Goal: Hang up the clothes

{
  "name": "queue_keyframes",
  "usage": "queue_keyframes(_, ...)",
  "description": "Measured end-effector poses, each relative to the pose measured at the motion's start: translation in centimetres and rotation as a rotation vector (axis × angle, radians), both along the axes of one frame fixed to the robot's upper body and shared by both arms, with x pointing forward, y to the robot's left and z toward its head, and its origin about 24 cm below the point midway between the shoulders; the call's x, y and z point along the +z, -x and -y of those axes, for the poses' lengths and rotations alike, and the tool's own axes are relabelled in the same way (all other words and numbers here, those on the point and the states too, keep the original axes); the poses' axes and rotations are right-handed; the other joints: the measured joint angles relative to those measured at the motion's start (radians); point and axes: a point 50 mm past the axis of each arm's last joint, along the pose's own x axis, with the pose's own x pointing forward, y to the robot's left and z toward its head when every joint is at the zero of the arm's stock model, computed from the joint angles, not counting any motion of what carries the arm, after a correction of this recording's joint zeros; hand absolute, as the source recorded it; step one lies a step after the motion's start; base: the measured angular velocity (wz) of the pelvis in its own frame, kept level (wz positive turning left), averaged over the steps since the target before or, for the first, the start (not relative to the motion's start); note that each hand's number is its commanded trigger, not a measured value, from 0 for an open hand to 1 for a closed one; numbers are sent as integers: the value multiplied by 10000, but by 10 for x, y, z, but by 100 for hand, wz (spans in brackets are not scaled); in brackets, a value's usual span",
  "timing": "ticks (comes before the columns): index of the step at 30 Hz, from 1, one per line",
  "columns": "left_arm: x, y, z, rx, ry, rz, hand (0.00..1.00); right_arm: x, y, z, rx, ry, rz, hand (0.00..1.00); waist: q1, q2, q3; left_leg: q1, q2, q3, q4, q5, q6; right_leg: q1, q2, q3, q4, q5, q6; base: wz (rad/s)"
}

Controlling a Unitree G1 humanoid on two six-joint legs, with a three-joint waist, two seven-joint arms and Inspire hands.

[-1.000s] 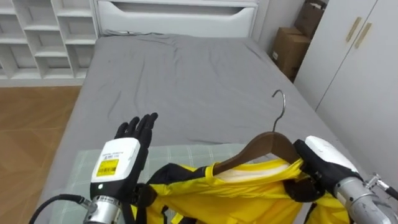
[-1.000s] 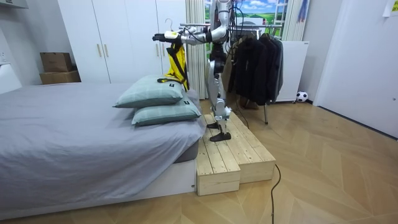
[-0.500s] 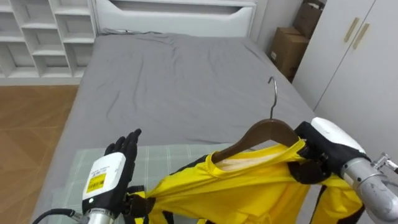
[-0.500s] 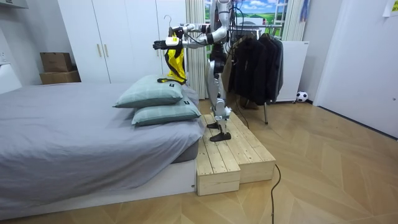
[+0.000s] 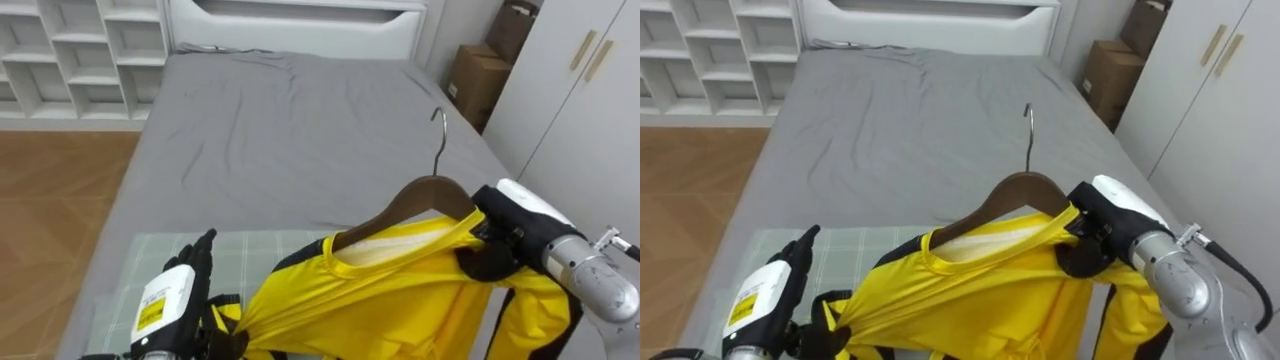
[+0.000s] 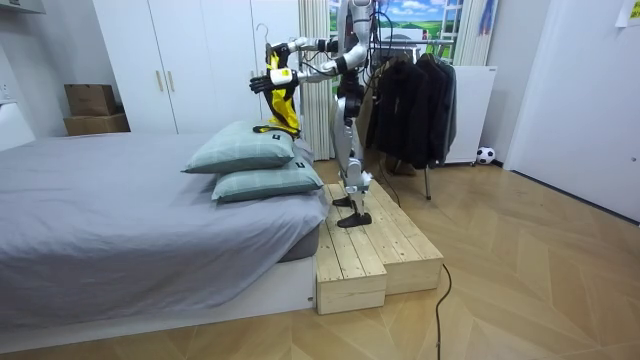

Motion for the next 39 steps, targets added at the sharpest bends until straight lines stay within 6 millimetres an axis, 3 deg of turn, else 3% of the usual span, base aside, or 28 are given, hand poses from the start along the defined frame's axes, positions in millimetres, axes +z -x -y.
queue_keyframes(9,-12,9,-3,407,305,-375,0,-11,1,4,-236,-857,-415,100,202,-1,-5,92,-1,-53,4,4,-4,120,2,11,-35,0,0,0)
queue_keyframes(16,-13,11,1,481,710,-387,0,-12,1,4,-280,-856,-429,100,135,-13,-13,42,-24,-272,9,6,-5,159,-19,-126,-12,-4,5,9)
queue_keyframes(27,8,1,11,-193,1189,216,0,-4,-2,13,-884,-938,248,100,-29,6,-31,-286,-15,-303,173,5,-5,-5,-33,-271,50,-5,7,2)
queue_keyframes(34,16,-1,11,-117,1592,569,0,-2,-3,15,-1115,-922,656,100,-27,172,-78,-285,-16,-305,177,6,-6,18,-28,-290,16,-5,8,0)
queue_keyframes(39,25,-2,9,-276,1773,937,0,-10,-2,18,-1407,-948,618,100,-17,184,-67,-290,-16,-386,176,5,-7,6,-36,-370,-16,-5,8,3)
